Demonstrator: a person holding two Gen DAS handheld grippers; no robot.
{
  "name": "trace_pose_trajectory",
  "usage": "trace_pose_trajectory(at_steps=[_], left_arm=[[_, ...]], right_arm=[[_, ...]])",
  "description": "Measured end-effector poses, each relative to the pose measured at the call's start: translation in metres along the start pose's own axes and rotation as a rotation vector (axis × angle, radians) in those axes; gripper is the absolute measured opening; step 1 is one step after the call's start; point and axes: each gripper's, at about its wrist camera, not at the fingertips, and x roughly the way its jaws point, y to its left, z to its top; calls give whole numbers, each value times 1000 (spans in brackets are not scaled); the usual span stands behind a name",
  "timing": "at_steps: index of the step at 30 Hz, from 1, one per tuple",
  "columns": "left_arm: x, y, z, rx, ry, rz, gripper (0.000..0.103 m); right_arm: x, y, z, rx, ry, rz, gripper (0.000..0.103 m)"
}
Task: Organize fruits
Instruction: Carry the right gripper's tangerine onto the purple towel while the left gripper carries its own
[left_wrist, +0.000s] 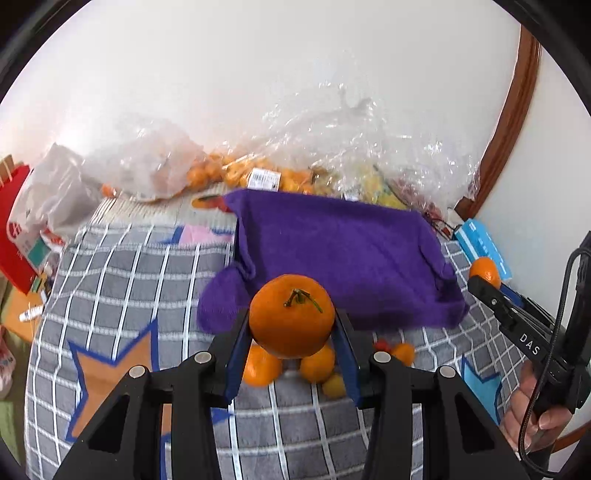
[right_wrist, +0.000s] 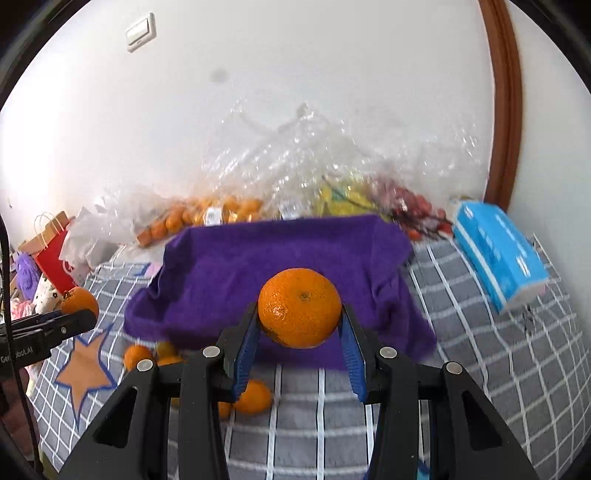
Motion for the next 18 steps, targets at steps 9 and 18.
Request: trace_pose_trajectory(at_steps=[9, 18], left_arm=[[33, -9, 41, 31, 1, -3, 41], [71, -9, 64, 16, 27, -2, 41]], right_arm=[[29, -4, 32, -43, 5, -49, 43], [72, -11, 41, -57, 64, -55, 43]])
